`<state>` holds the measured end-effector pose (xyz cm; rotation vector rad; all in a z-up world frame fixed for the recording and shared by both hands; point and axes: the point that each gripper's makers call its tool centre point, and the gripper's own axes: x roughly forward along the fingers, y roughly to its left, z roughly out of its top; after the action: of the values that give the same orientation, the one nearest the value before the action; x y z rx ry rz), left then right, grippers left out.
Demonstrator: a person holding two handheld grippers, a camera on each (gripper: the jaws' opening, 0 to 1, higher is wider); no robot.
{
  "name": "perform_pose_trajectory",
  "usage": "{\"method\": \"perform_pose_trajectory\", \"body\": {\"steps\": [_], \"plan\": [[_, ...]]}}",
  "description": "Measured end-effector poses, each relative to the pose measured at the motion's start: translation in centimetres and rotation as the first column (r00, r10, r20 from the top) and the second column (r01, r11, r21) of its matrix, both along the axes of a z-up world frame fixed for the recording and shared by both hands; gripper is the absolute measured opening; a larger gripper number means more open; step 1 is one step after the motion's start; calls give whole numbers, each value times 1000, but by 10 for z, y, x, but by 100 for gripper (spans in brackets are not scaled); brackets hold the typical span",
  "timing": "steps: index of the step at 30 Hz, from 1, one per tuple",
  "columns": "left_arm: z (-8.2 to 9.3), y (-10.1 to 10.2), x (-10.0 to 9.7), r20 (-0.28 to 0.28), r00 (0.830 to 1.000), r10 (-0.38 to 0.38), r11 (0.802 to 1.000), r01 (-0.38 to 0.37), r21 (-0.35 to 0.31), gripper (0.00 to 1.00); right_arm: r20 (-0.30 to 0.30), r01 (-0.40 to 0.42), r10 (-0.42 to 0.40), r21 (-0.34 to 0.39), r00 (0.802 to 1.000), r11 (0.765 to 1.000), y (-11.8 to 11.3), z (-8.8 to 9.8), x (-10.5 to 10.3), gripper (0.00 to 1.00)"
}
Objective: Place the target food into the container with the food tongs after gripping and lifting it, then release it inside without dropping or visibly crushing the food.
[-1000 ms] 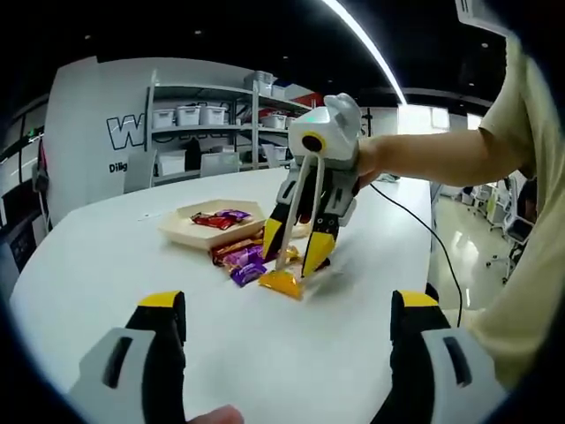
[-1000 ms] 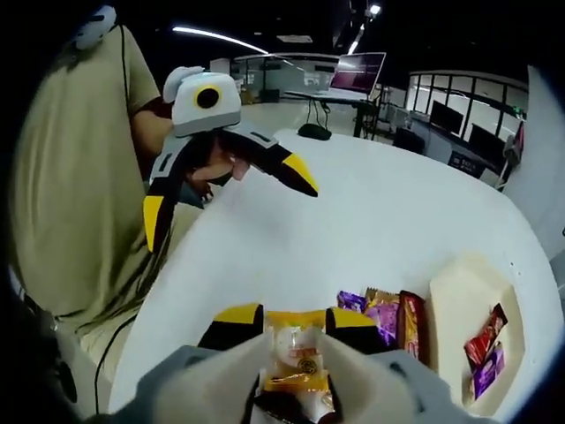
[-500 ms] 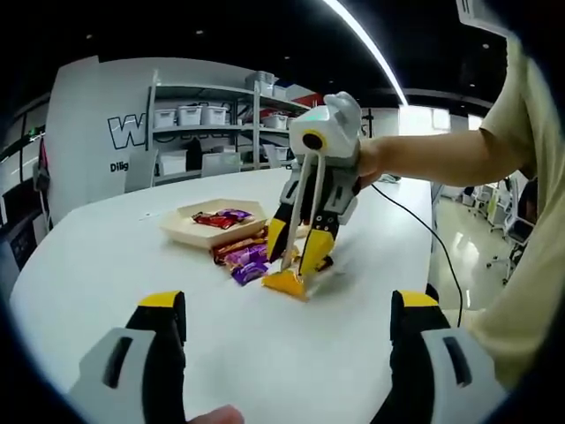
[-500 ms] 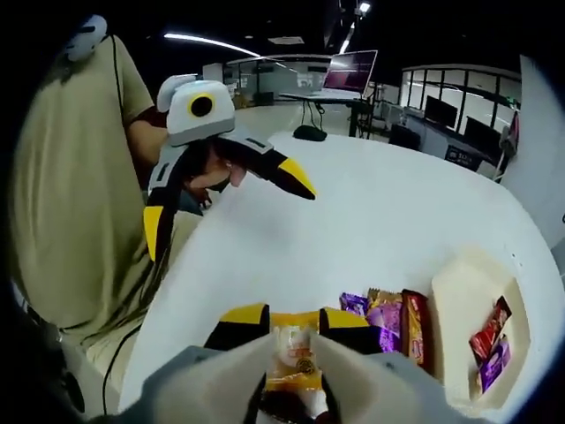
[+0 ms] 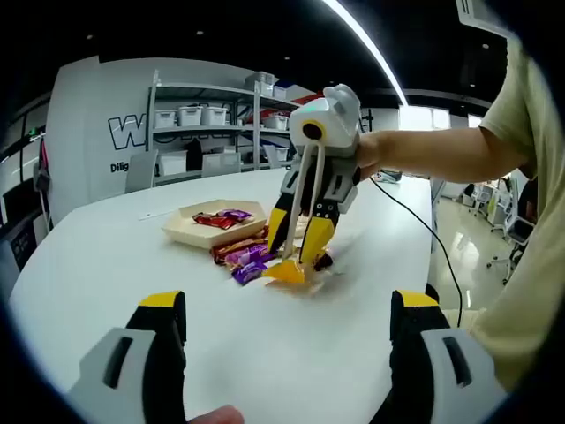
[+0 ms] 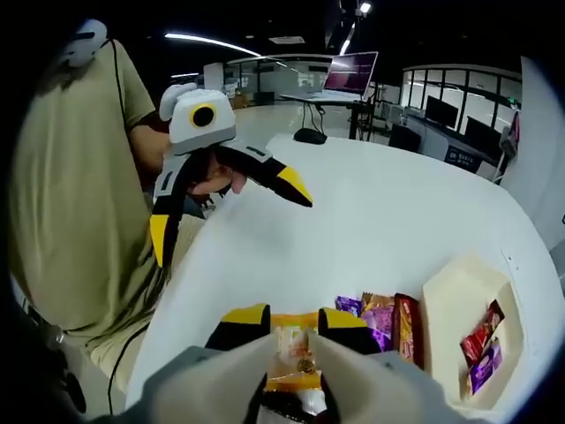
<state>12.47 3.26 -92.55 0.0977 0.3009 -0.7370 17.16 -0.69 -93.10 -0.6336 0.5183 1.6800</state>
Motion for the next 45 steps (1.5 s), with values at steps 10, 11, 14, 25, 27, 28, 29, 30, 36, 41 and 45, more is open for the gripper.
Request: {"method": "perform_pose_trajectory", "body": {"steps": [10, 11, 14, 25, 27, 28, 29, 30, 36, 41, 45], "plan": [[2, -2, 0, 6, 1000, -3, 1000, 3, -2, 94, 21, 39, -40, 41, 999, 998, 3, 32, 22, 16], [2, -2, 0, 6, 1000, -3, 1000, 3, -2, 94, 24, 47, -48, 48, 999, 998, 3, 37, 26, 16], [3, -1, 0, 8, 1000, -2, 1000, 2, -3, 94, 21, 64, -66, 67, 998, 996, 5, 48, 37, 16], [7, 2, 2, 16, 1000, 5, 1000, -5, -1, 94, 27, 149, -152, 86, 988, 985, 11, 68, 90, 16], [8, 3, 2, 17, 1000, 6, 1000, -6, 0, 93, 28, 162, -165, 88, 986, 983, 12, 69, 97, 16], [8, 3, 1, 17, 1000, 6, 1000, -6, 1, 93, 27, 166, -168, 84, 985, 983, 12, 69, 102, 16], [8, 3, 1, 16, 1000, 6, 1000, -6, 1, 93, 27, 173, -176, 85, 984, 981, 12, 69, 105, 16], [8, 4, 1, 16, 1000, 6, 1000, -6, 3, 93, 24, 183, -186, 89, 982, 979, 13, 69, 111, 16], [9, 4, 2, 18, 1000, 6, 1000, -6, 5, 94, 9, 223, -225, 95, 974, 970, 19, 67, 131, 16], [8, 7, 2, 18, 1000, 9, 1000, -10, 8, 93, -2, 249, -250, 101, 968, 963, 25, 65, 145, 16], [8, 8, 2, 17, 1000, 14, 1000, -14, 11, 93, -7, 270, -271, 96, 963, 958, 30, 62, 157, 16]]}}
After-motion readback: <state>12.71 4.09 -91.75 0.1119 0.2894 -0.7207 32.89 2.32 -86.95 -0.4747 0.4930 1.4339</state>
